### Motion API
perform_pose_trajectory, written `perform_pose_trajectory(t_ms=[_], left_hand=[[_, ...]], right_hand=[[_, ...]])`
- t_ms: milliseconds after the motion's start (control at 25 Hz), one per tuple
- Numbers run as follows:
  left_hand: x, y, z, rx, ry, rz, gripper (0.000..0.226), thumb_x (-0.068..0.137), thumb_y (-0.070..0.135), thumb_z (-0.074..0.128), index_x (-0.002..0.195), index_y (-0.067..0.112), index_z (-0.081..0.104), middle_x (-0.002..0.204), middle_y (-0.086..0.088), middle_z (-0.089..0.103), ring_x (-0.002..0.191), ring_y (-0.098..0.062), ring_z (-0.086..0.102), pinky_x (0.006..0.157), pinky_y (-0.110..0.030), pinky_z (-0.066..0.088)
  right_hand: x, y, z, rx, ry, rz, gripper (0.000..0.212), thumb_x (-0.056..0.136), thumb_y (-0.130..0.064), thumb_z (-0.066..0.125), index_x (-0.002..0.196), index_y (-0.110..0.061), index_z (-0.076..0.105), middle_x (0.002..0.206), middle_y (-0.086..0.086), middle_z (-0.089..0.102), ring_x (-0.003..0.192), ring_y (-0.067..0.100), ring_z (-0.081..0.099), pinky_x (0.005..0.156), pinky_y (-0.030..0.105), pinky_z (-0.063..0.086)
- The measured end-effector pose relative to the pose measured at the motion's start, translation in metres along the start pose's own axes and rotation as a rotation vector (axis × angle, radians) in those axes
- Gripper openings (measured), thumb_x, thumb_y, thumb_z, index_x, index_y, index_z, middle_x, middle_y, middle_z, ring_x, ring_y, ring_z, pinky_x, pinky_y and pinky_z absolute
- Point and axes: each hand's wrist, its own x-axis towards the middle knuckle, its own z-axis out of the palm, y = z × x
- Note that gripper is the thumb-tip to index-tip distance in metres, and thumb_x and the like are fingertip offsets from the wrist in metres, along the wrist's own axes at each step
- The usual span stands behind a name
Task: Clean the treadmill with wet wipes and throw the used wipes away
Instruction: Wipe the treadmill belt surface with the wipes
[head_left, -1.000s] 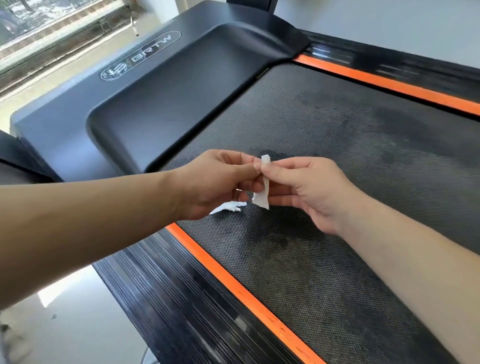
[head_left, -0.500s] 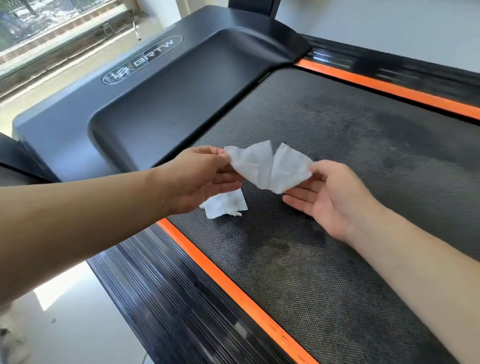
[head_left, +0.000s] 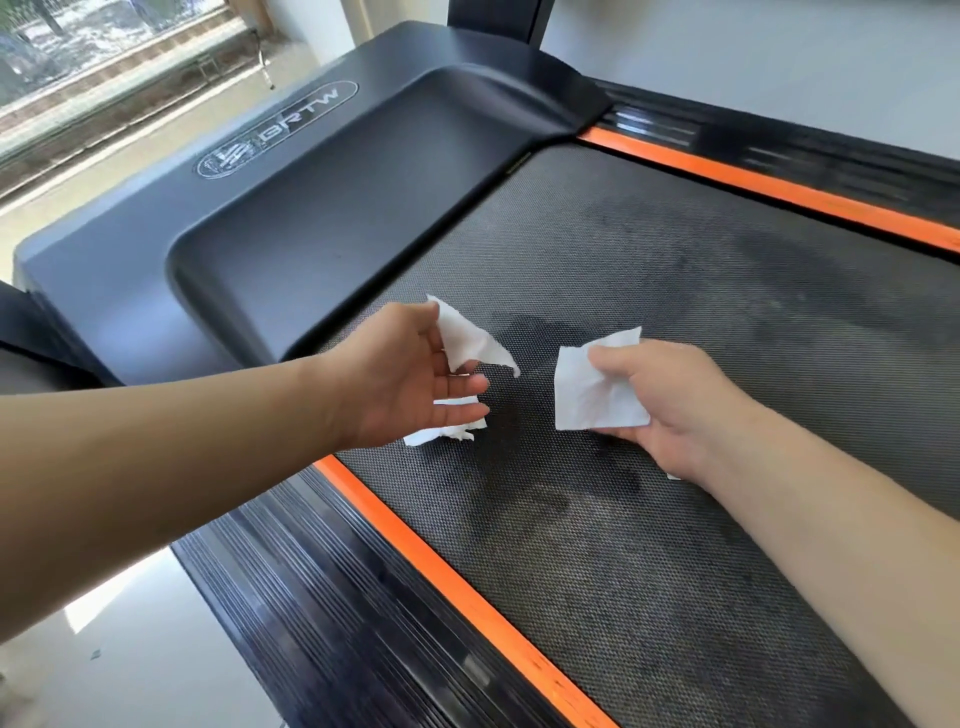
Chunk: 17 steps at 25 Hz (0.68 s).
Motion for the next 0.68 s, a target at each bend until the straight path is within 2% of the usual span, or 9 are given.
perform_pose_trajectory(t_ms=[80,200,280,360,400,440,520,600,680], left_hand=[[0.004,-0.003,0.002,0.065,-0.025,0.006,0.047,0.101,0.056,0.047,0.098,0.012,0.062,0.088,-0.009,0.062,0.077,-0.024,0.063,0.078,-0.045,0.059],[0.014,-0.012,0.001,0.369,0.086,0.100,0.023,0.095,0.033,0.071,0.100,0.011,0.065,0.078,-0.005,0.061,0.064,-0.018,0.061,0.070,-0.035,0.056],[0.021,-0.008,-0.004,0.491,0.203,0.196,0.012,0.093,0.020,0.072,0.097,0.011,0.066,0.069,-0.004,0.060,0.055,-0.015,0.059,0.056,-0.030,0.050],[0.032,0.013,-0.009,0.514,0.343,0.347,0.004,0.091,0.020,0.070,0.090,0.016,0.071,0.070,-0.005,0.063,0.053,-0.015,0.056,0.051,-0.026,0.043],[0.039,0.026,-0.012,0.550,0.433,0.464,0.009,0.090,0.025,0.068,0.085,0.020,0.072,0.071,-0.003,0.064,0.055,-0.016,0.055,0.052,-0.025,0.042],[0.046,0.036,-0.017,0.676,0.523,0.603,0.015,0.091,0.031,0.064,0.081,0.024,0.073,0.073,0.001,0.062,0.060,-0.018,0.055,0.055,-0.025,0.042],[0.056,0.041,-0.026,1.276,0.665,0.865,0.023,0.094,0.042,0.054,0.088,0.033,0.075,0.094,0.002,0.061,0.086,-0.025,0.058,0.074,-0.034,0.048],[0.060,0.020,-0.028,1.846,0.601,0.785,0.036,0.099,0.048,0.042,0.121,0.037,0.068,0.144,-0.006,0.045,0.130,-0.037,0.042,0.105,-0.049,0.037],[0.062,0.000,-0.027,1.988,0.472,0.533,0.052,0.102,0.054,0.029,0.149,0.036,0.042,0.170,-0.005,0.000,0.154,-0.037,-0.002,0.123,-0.058,0.003]], right_hand=[[-0.004,0.003,0.006,0.011,-0.055,0.046,0.017,0.094,-0.008,0.068,0.111,-0.008,0.070,0.101,0.010,0.079,0.094,0.028,0.076,0.085,0.053,0.061],[-0.004,0.004,0.015,0.021,-0.028,0.060,0.009,0.095,-0.008,0.063,0.101,-0.011,0.070,0.097,0.007,0.078,0.092,0.025,0.075,0.084,0.048,0.061],[-0.002,-0.006,0.013,-0.054,0.092,-0.121,0.023,0.095,-0.008,0.059,0.075,-0.017,0.065,0.075,-0.008,0.070,0.076,0.012,0.067,0.071,0.031,0.057],[0.000,-0.022,0.008,-0.367,0.240,-0.507,0.037,0.099,-0.016,0.054,0.063,-0.023,0.061,0.063,-0.021,0.056,0.063,-0.006,0.052,0.061,0.023,0.040],[0.002,-0.026,0.007,-0.583,0.268,-0.686,0.033,0.102,-0.023,0.049,0.077,-0.029,0.070,0.079,-0.025,0.063,0.077,-0.013,0.055,0.071,0.019,0.041],[0.008,-0.025,0.007,-0.852,0.266,-0.799,0.030,0.105,-0.028,0.042,0.111,-0.031,0.072,0.114,-0.024,0.064,0.107,-0.012,0.055,0.093,0.016,0.041],[0.028,-0.011,0.010,-1.394,0.165,-0.789,0.052,0.106,-0.036,0.029,0.153,-0.017,0.038,0.163,-0.001,0.032,0.151,0.016,0.027,0.125,0.039,0.021],[0.038,0.011,0.017,-1.610,0.017,-0.594,0.066,0.104,-0.049,0.022,0.159,-0.012,0.021,0.170,0.009,0.012,0.156,0.026,0.009,0.126,0.049,0.013],[0.041,0.024,0.016,-1.651,-0.004,-0.569,0.077,0.098,-0.060,0.013,0.159,-0.014,0.024,0.170,0.010,0.010,0.157,0.026,0.007,0.126,0.048,0.013]])
